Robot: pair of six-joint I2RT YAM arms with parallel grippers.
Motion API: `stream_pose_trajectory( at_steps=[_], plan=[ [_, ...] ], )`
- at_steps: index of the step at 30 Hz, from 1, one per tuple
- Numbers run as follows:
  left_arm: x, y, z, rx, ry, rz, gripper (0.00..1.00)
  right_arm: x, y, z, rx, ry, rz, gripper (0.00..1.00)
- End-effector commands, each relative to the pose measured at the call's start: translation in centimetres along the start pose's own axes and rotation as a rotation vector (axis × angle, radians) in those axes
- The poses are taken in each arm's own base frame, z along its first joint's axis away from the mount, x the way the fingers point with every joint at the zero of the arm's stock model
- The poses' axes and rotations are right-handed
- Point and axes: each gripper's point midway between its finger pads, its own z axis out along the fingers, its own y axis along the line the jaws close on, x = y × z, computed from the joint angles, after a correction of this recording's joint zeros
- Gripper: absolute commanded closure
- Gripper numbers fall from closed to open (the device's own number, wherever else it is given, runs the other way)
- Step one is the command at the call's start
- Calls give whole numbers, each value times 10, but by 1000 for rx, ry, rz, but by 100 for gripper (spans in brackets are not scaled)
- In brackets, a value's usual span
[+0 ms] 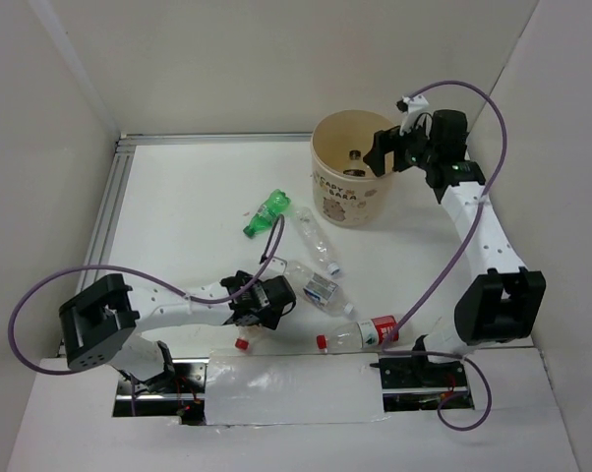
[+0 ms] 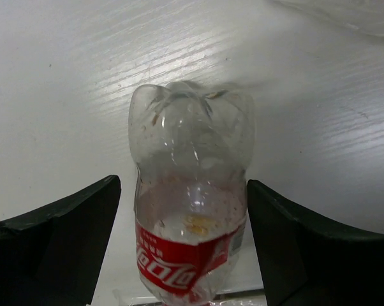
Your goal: Put the plastic bottles in the bin
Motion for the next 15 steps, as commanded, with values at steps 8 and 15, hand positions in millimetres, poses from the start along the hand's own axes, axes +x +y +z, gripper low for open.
stream_pose_trajectory(
  at_steps=[8,15],
  plan=[
    [-5,-3,-21,69,-24,-54,44,-37,75,-118,-256,-214,-242,0],
    [-31,-20,-34,124,-59,-24,100,49,114,-141,-415,-72,-223,0]
  ],
)
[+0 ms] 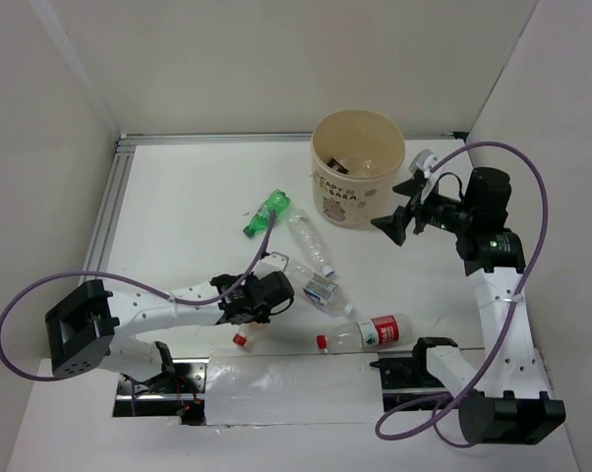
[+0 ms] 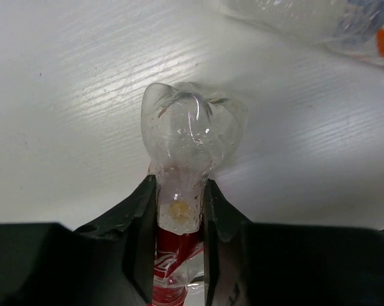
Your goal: Put the plastic bottles in the bin
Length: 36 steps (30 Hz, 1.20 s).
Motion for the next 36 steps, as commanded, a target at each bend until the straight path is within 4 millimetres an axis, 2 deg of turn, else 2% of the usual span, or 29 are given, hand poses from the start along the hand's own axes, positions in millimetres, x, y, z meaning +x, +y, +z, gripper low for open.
stream_pose_trajectory(
  at_steps=[1,5,6,7,8,9,10,11,12,13,14,15,16,18,19,20,21,23,24,25,29,30,31,33,35,36],
  plan=[
    [-25,-15,-10,35,-42,10,100,46,31,-3,-121,91,92,0],
    [-83,-28,-50,98,-177,27,100,63,44,-9,-142,114,87,0],
    [-115,-37,-74,133,-245,6,100,66,49,-11,-156,114,81,0],
    [-137,-39,-91,150,-303,-4,100,76,55,-13,-178,138,58,0],
    [-155,-40,-105,158,-353,28,100,88,60,-14,-197,160,61,2],
    [-187,-50,-130,201,-433,15,100,95,65,-15,-208,172,60,9],
    [-214,-50,-142,205,-503,-6,100,107,67,-16,-210,197,68,17],
    [-233,-50,-150,211,-549,11,100,127,75,-16,-240,225,71,29],
    [-264,-52,-172,244,-624,-16,100,136,79,-17,-255,236,65,49],
    [-280,-57,-164,241,-640,-19,100,139,77,-18,-254,249,29,85],
    [-309,-55,-169,261,-704,-65,100,142,76,-16,-254,252,40,91],
    [-334,-56,-182,285,-767,-70,100,143,77,-17,-260,254,26,93],
    [-348,-64,-167,281,-773,-69,100,144,77,-16,-272,247,16,91],
    [-384,-63,-161,302,-838,-112,100,143,82,-15,-308,249,-26,58],
    [-408,-66,-147,311,-849,-148,100,147,84,-15,-350,270,-89,30],
    [-419,-65,-138,298,-852,-158,100,152,88,-17,-383,285,-122,21],
    [-442,-65,-154,334,-905,-213,98,154,90,-18,-409,293,-163,17],
    [-461,-60,-134,337,-903,-259,96,159,102,-26,-480,314,-212,15],
    [-464,-68,-102,345,-862,-287,92,160,103,-27,-537,290,-338,13],
    [-480,-68,-113,378,-895,-324,90,163,111,-30,-592,283,-378,13],
    [-505,-65,-90,431,-907,-427,84,183,135,-34,-753,316,-506,12],
    [-513,-64,-92,470,-930,-459,74,190,140,-35,-792,330,-558,12],
    [-513,-64,-92,479,-927,-475,74,192,147,-35,-817,327,-559,12],
    [-513,-67,-75,496,-902,-507,67,201,151,-37,-857,353,-595,12],
    [-513,-68,-65,521,-883,-535,49,206,162,-36,-913,353,-614,12],
    [-512,-70,-59,517,-875,-533,44,209,167,-37,-936,352,-613,12]
  ],
)
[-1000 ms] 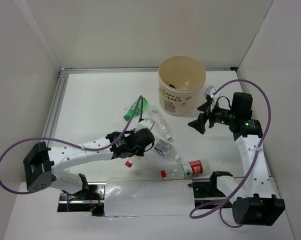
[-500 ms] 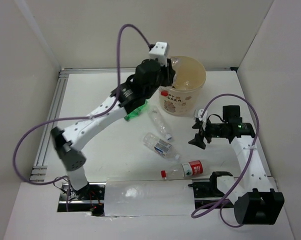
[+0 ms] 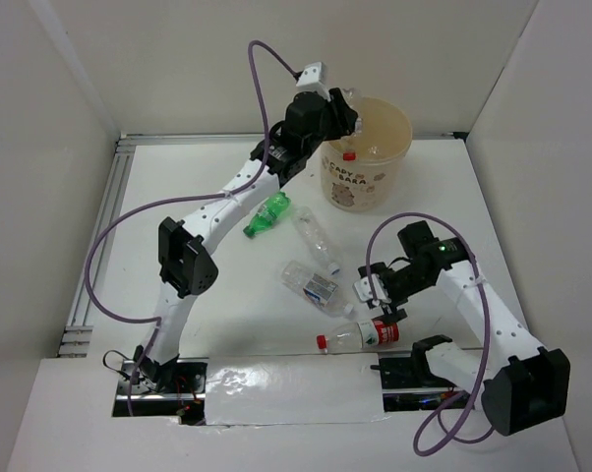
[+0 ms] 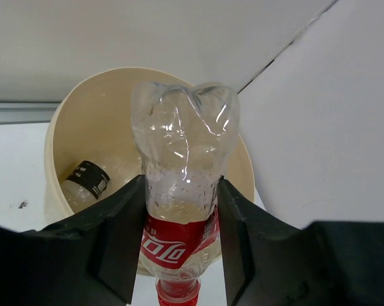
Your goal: Put the plastic bottles in the bin
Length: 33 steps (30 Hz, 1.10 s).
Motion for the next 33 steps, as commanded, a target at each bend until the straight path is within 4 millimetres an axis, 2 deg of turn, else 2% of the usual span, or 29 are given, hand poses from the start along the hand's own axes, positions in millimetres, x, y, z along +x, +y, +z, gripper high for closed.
stream_pose_trajectory(
  at_steps=[1,2,4,5,7,8,9,12,16,19,20,21,22,24,25,26,27,28,29,30,31,32,33],
  plan=[
    [-9,-23,7,91,-35,-110,44,2,23,12,-113,12,-55,12],
    [0,-20,9,92,-18,-107,48,0,27,17,-152,10,-75,12],
    [-10,-28,2,123,-29,-120,69,-1,28,24,-170,5,-83,12],
    [-12,-32,0,150,-43,-124,75,-3,31,29,-186,2,-73,12],
    [-31,-44,-11,198,-94,-148,82,-3,30,32,-179,2,-68,12],
    [-49,-47,-18,215,-129,-179,84,-3,35,34,-197,1,-50,12],
    [-60,-55,-21,247,-153,-201,86,-4,33,36,-195,-2,-70,12],
    [-80,-59,-20,283,-196,-283,89,-3,36,39,-193,0,-43,12],
    [-70,-35,2,202,-223,-409,89,-1,43,40,-195,1,-32,12],
    [-43,-11,24,111,-217,-470,86,0,47,40,-198,10,-42,12],
    [-36,-5,30,85,-204,-465,85,2,51,42,-214,17,-45,12],
    [-45,-11,31,94,-213,-468,77,2,54,43,-213,17,-46,12],
    [-29,-1,42,61,-193,-461,72,2,54,43,-213,17,-46,12],
    [-21,3,44,42,-176,-429,61,3,56,45,-220,16,-42,12],
    [-14,8,46,30,-162,-425,46,3,54,45,-210,17,-36,12],
    [-7,12,48,18,-152,-408,38,5,50,46,-197,27,-40,12],
    [-6,13,46,14,-148,-398,32,6,51,47,-197,27,-40,10],
    [7,19,48,-1,-118,-389,29,5,50,48,-196,25,-41,10],
    [6,17,46,7,-110,-389,15,7,51,50,-195,26,-33,10],
    [6,18,43,3,-107,-373,13,8,50,51,-195,26,-33,10],
    [4,14,43,21,-110,-363,4,9,52,52,-201,27,-27,10],
    [-6,9,39,36,-127,-357,0,8,53,53,-207,25,-33,10],
    [-3,6,38,54,-111,-345,0,11,56,55,-214,27,-15,10]
  ],
)
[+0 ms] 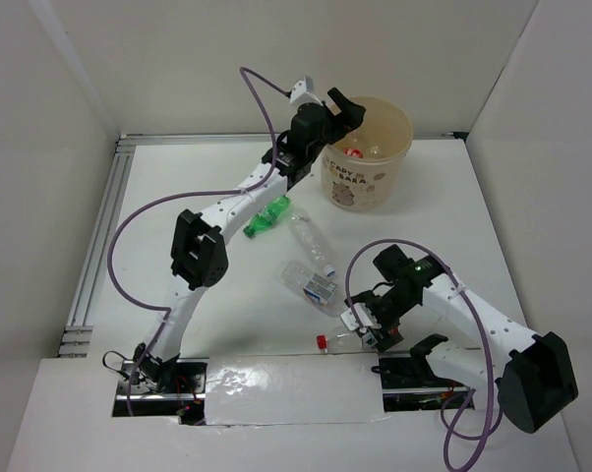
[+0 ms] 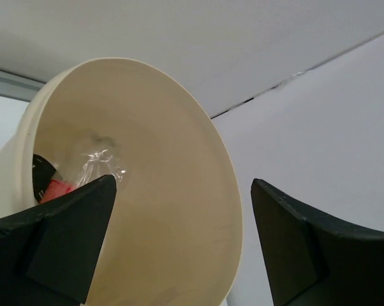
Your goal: Put the plastic bottles in the bin
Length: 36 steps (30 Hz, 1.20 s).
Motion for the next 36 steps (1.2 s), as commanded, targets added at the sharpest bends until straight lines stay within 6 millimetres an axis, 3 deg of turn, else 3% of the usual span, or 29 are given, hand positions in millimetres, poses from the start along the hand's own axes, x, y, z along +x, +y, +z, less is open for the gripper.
stream_pose_trajectory(
  at_steps=[1,3,5,7,8,9,10,11,12,13,14,15,16,17,18,19,21,22,24,27,28,30,32,34,36],
  plan=[
    [-33,-42,-17,101,-50,45,0,-1,-8,6,22,-7,-19,10],
    [-40,-54,-26,131,-42,71,0,3,-9,8,24,3,-3,9],
    [-59,-67,-48,146,-62,150,0,8,-11,10,34,26,8,9],
    [-58,-72,-74,122,-58,268,0,21,-11,19,41,61,55,9],
    [-35,-42,-83,57,-6,339,0,26,-12,22,52,84,64,11],
    [-56,-68,-120,91,-50,363,0,36,-19,24,79,132,56,13],
    [-56,-59,-135,67,-50,396,0,43,-18,26,79,153,73,14],
    [-28,-11,-146,-17,23,449,0,50,-11,31,62,174,91,16],
    [-19,-1,-163,-29,55,452,0,55,-15,29,83,203,96,18],
    [-29,-9,-194,-11,46,447,0,60,-15,32,89,214,119,25],
    [4,40,-212,-104,140,462,0,63,-14,32,83,228,125,29],
    [2,36,-239,-92,138,417,0,64,-17,31,93,235,119,48],
    [12,50,-253,-104,170,431,0,64,-14,31,83,237,126,48],
    [37,83,-270,-154,232,420,0,60,-17,27,94,224,132,64],
    [44,92,-283,-169,260,415,0,51,-19,24,91,195,115,70],
    [45,88,-300,-148,265,388,0,38,-26,11,114,173,102,74],
    [63,117,-324,-210,339,392,0,11,-33,-5,132,95,56,80],
    [65,123,-330,-232,348,364,0,-10,-45,-26,190,65,20,82],
    [71,138,-348,-275,396,342,0,-40,-58,-48,260,3,-22,83],
    [73,141,-360,-325,412,242,0,-84,-94,-97,423,-61,-28,83],
    [79,144,-366,-341,446,213,0,-103,-111,-122,513,-86,-45,82],
    [89,151,-373,-411,460,85,0,-117,-135,-152,647,-117,-35,80],
    [102,156,-381,-472,494,-61,0,-135,-172,-199,869,-175,-26,79],
    [115,156,-388,-503,524,-157,0,-139,-210,-240,1071,-201,-14,77],
    [127,157,-386,-510,522,-255,0,-132,-235,-273,1206,-210,12,77]
  ],
)
